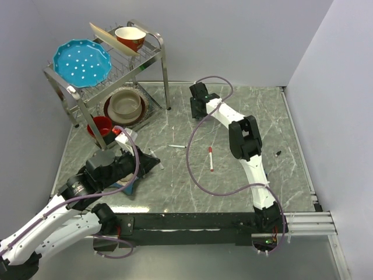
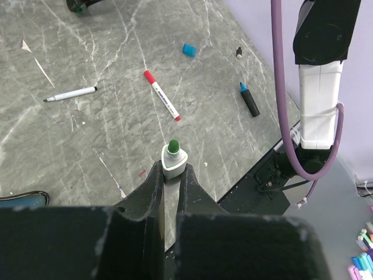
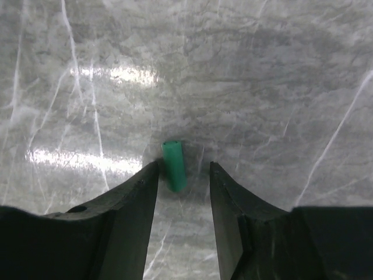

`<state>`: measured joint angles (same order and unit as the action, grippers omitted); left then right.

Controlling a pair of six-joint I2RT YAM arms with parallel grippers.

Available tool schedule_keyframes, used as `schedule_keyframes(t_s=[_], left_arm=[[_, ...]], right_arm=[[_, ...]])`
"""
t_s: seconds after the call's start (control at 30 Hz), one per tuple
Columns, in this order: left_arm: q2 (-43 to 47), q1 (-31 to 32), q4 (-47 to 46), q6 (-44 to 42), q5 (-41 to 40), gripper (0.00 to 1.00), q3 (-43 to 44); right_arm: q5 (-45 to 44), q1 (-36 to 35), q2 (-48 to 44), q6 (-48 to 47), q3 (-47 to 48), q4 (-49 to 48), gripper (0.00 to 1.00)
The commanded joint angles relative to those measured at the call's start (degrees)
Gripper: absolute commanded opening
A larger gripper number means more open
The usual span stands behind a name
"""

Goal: Insert the pens into the pen caps

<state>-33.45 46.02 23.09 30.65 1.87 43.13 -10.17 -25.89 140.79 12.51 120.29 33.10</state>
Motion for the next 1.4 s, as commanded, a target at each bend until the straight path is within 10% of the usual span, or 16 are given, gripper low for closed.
schedule_keyframes(t_s=[0.0, 0.57, 1.1, 1.37], left_arm=[[1.0, 0.2, -1.9, -0.1, 0.1, 0.01, -0.2], [1.2, 0.2, -2.7, 0.2, 0.5, 0.01, -0.3], [2.2, 0.2, -2.8, 0.1, 0.9, 0.01, -0.6], [2.2, 0.2, -2.9, 0.2, 1.0, 0.01, -0.7]], right_arm=[[0.9, 0.0, 1.8, -1.3, 4.4, 1.7, 0.47], [-2.1, -0.2, -1.7, -4.3, -2.0, 1.8, 0.2], [-2.1, -8.6, -33.6, 12.7, -49.7, -12.2, 0.17], [-6.3, -18.0, -36.4, 19.9, -54.6, -14.1, 0.17]])
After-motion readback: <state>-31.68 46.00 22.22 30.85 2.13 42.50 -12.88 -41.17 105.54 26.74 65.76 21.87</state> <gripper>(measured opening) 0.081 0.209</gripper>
